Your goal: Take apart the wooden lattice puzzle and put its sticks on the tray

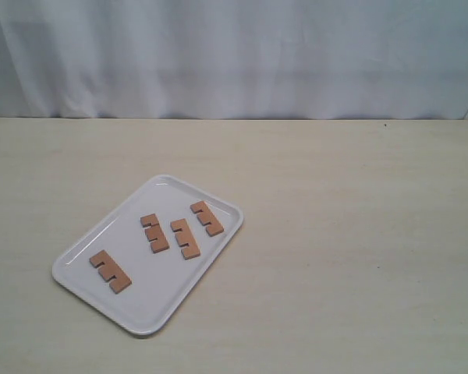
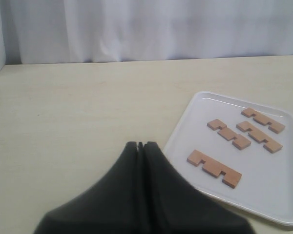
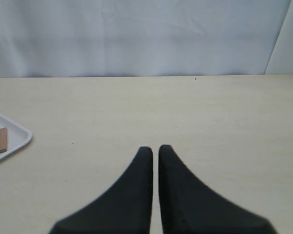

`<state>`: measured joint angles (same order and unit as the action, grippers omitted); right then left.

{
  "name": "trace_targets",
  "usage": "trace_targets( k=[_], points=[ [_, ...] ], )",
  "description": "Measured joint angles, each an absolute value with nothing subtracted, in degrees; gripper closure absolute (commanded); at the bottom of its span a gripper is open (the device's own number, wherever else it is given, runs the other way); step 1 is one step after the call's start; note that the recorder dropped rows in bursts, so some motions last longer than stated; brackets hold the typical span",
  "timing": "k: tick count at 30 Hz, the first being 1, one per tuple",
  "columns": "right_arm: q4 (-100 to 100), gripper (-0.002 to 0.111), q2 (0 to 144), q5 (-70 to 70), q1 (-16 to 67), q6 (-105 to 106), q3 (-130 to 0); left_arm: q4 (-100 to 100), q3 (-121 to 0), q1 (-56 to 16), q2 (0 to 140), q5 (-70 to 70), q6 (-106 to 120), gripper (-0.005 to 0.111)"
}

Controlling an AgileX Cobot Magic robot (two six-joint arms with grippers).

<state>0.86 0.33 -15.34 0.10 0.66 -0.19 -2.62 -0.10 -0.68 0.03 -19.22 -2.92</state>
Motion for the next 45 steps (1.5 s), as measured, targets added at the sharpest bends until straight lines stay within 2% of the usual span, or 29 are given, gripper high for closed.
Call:
trace_targets(
  k=[45],
  points=[
    [0.9,0.104,0.3,-15.3,0.1,0.7,-0.2,-2.6,-0.1,-0.7,0.0,-19.2,-2.9,0.107]
  ],
)
